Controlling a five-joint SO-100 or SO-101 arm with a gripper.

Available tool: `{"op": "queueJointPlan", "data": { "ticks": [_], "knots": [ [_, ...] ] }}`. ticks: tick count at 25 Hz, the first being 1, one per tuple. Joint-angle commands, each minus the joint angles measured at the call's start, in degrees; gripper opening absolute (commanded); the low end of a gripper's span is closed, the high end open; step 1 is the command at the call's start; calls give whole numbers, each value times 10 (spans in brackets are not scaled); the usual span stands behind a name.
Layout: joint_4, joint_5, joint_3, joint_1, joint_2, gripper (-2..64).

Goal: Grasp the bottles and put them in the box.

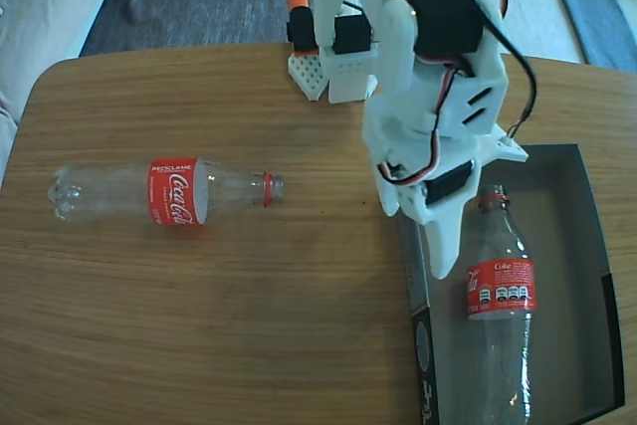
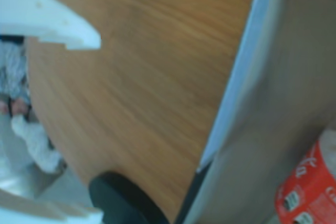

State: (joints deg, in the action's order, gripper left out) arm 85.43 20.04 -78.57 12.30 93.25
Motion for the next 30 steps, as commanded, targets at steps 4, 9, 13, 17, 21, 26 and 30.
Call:
{"op": "queueJointPlan", "data": {
  "ticks": [4, 9, 13, 17, 21, 26, 30],
  "knots": [
    [16, -61, 31, -69, 20, 372],
    [27, -55, -2, -111, 62, 372],
    [26, -47, -76, -126, 127, 372],
    [27, -17, -158, -132, 190, 372],
    [26, -17, -214, -164, 231, 378],
    [23, -17, -263, -207, 252, 374],
    [15, -3, -283, -252, 253, 372]
  ]
}}
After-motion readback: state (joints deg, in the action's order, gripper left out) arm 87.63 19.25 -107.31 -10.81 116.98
